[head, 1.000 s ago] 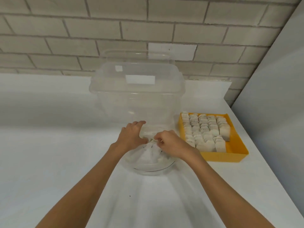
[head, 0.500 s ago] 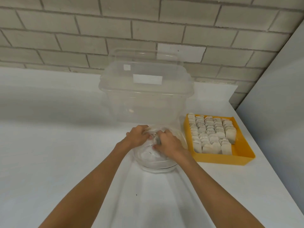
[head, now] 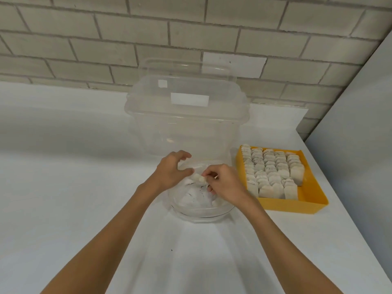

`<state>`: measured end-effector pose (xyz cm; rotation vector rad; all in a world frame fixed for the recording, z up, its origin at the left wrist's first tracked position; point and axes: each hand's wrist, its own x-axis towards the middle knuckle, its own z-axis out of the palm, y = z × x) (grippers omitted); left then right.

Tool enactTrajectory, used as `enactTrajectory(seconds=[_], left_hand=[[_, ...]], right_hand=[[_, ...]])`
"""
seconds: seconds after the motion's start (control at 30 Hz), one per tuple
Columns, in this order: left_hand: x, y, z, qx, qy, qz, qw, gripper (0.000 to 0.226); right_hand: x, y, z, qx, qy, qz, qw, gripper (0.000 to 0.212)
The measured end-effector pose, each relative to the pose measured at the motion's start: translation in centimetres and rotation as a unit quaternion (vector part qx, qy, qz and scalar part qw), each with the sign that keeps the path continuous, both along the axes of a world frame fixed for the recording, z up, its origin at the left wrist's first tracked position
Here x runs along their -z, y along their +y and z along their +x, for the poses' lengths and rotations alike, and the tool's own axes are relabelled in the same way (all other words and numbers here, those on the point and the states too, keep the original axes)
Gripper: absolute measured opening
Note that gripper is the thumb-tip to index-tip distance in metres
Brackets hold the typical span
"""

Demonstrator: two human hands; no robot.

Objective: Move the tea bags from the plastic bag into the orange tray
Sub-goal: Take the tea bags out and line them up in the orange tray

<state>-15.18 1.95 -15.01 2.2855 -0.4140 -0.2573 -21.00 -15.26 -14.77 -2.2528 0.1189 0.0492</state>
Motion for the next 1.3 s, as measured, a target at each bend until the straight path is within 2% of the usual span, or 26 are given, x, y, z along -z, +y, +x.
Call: enactTrajectory(seconds=[0.1, 0.17, 0.2, 0.27, 0.37, 0.43, 0.5, 0.57, 0.67, 0.83, 0.97, 1.17, 1.3], left_hand=[[-1.9, 0.3, -1.6, -0.052, -0.072, -0.054, 0.995, 0.032], [-3.1, 0.1, -2.7, -0.126, -0.085, -0.107, 0.983, 0.015], [-3.7, -0.1, -3.3, -0.159, -0.057, -0.145, 0.975, 0.012], [-4.6, -0.6, -4.2, -0.177, 0.066, -0.222, 0.957, 0.024], [-5.2, -1.4, -5.1, -0.101, 0.268, -0.274, 0.918, 0.044], [-5.0, -1.9, -5.4, -0.051, 0.342, -0.307, 0.887, 0.044], [-4.7, -2.3, -5.4, -0.026, 0.367, -0.351, 0.861, 0.038], [-4.5, -2.6, -5.4, -0.032, 0.364, -0.385, 0.848, 0.033], [-4.5, -2.8, -5.2, -0.056, 0.332, -0.395, 0.855, 0.029], [-4.7, -3.3, -5.5, -0.033, 0.297, -0.368, 0.880, 0.027], [-4.8, -3.9, -5.7, -0.005, 0.273, -0.362, 0.891, 0.027], [-4.5, -4.7, -5.8, -0.031, 0.240, -0.392, 0.888, 0.024], [-4.6, -4.8, -5.8, -0.006, 0.214, -0.369, 0.904, 0.023]], right_hand=[[-1.6, -0.7, -1.1, 0.038, 0.000, 0.165, 0.985, 0.020], [-2.5, -1.1, -1.6, 0.047, -0.031, 0.201, 0.978, 0.024], [-2.7, -1.2, -1.7, 0.045, -0.050, 0.201, 0.977, 0.025], [-3.1, -1.3, -2.1, 0.033, -0.092, 0.165, 0.981, 0.028], [-3.3, -1.2, -2.7, 0.004, -0.145, 0.110, 0.983, 0.024], [-3.5, -1.1, -3.0, -0.019, -0.174, 0.097, 0.980, 0.021], [-3.4, -1.2, -3.2, -0.035, -0.189, 0.096, 0.977, 0.024], [-3.2, -1.6, -3.3, -0.029, -0.185, 0.129, 0.974, 0.032], [-3.3, -2.3, -3.4, 0.019, -0.147, 0.233, 0.961, 0.042], [-4.2, -2.8, -2.9, 0.063, -0.089, 0.300, 0.948, 0.020], [-4.7, -3.5, -2.5, 0.029, -0.031, 0.287, 0.957, 0.026], [-5.4, -5.1, -2.3, 0.024, -0.035, 0.304, 0.952, 0.027], [-6.2, -5.6, -1.9, 0.022, 0.010, 0.340, 0.940, 0.017]])
